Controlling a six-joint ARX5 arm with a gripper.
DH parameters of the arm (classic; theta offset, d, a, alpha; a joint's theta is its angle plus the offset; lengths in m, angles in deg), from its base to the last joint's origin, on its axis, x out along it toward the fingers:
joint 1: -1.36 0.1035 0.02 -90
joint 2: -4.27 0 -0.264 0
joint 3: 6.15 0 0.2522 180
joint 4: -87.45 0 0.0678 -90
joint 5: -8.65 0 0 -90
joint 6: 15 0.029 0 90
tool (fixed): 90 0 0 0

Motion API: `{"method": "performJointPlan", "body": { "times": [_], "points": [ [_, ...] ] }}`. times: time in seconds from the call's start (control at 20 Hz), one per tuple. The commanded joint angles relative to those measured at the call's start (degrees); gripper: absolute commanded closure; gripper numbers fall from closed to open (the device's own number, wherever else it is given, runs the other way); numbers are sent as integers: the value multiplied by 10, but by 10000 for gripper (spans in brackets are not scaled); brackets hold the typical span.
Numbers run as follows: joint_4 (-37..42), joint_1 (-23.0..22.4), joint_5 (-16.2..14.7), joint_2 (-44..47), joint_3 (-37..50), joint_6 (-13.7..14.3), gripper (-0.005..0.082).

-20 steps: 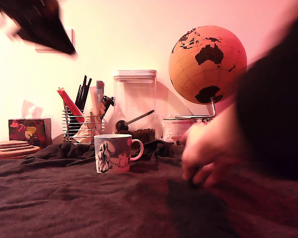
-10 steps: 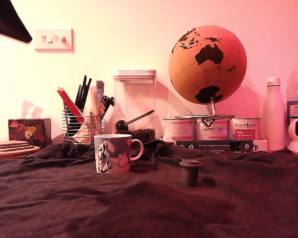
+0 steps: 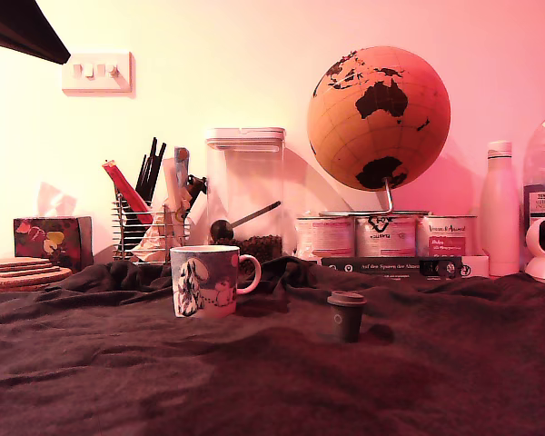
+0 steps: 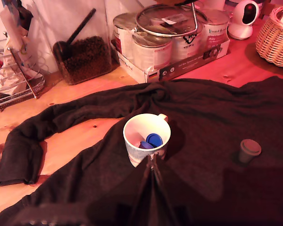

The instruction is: Pick up the coffee capsules on the table and drop them inside the coffee cup

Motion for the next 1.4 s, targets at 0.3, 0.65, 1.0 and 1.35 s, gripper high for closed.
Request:
{"method": "performJointPlan", "body": {
  "times": [0.3, 0.65, 1.0, 1.35],
  "points": [
    [94, -4, -53, 5, 45, 4, 737],
    [280, -24, -80, 5, 174, -31, 665],
    [410, -128, -60, 6, 256, -49, 666],
    [489, -202, -45, 6, 316, -71, 666]
  ]
}}
